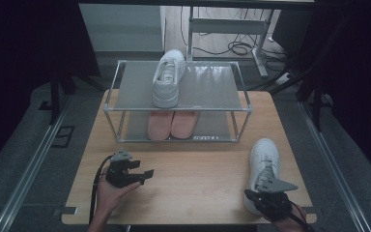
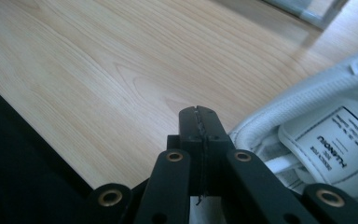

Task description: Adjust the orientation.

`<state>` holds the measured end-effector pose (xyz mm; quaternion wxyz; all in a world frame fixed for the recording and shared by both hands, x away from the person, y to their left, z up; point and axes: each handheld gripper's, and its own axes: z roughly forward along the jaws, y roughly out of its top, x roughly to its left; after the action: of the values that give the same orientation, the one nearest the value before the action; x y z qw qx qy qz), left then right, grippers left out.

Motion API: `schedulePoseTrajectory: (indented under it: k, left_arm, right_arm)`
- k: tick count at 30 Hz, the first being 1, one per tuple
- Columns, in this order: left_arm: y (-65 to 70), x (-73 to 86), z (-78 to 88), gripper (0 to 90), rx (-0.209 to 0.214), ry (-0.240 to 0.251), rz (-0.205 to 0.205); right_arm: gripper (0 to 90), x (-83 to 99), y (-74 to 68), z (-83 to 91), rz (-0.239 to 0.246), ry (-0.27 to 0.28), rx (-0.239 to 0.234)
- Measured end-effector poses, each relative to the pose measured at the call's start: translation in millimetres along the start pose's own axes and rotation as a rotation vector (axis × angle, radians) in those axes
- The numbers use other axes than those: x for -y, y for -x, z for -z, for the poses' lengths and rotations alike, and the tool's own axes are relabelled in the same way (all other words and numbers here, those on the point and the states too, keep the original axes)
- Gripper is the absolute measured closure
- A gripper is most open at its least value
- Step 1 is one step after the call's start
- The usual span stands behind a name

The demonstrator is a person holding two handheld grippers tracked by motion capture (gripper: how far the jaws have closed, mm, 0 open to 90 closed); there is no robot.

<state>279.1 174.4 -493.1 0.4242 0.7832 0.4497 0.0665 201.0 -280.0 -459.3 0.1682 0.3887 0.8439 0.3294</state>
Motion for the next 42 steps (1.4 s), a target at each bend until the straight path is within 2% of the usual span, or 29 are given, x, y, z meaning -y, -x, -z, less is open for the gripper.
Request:
schedulePoseTrajectory:
  k: [7, 15, 23, 28, 29, 31, 34, 42]
  left_arm:
    - [0.6, 0.0, -1.1, 28.4, -0.001, -0.005, -0.001]
    - [-0.2, 0.1, -0.7, 28.4, -0.001, -0.006, 0.000]
    - [0.3, -0.4, -0.4, 28.4, -0.001, -0.004, 0.000]
    - [-0.2, -0.7, -0.9, 28.4, -0.003, -0.006, 0.003]
    - [-0.3, -0.8, -1.0, 28.4, -0.003, -0.006, 0.003]
    - [0.0, -0.8, -1.1, 28.4, -0.003, -0.006, 0.006]
    - [0.2, -1.0, -1.5, 28.4, -0.002, -0.007, 0.002]
    - [0.2, -1.3, -2.4, 28.4, -0.004, -0.012, 0.000]
  right_arm:
    - [90.0, 12.5, 7.4, 9.5, -0.013, 0.003, 0.014]
    - [90.0, 18.3, 10.7, 14.8, -0.021, -0.001, 0.023]
    - [90.0, 31.0, 19.6, 25.4, -0.045, 0.006, 0.056]
    - [90.0, 38.1, 29.2, 32.7, -0.055, -0.003, 0.084]
    - [90.0, 41.6, 33.9, 36.0, -0.061, -0.006, 0.105]
    - [90.0, 43.9, 36.7, 37.9, -0.069, -0.005, 0.118]
    - [90.0, 49.1, 43.7, 42.3, -0.089, 0.002, 0.121]
    - [90.0, 57.9, 59.2, 49.4, -0.126, 0.003, 0.165]
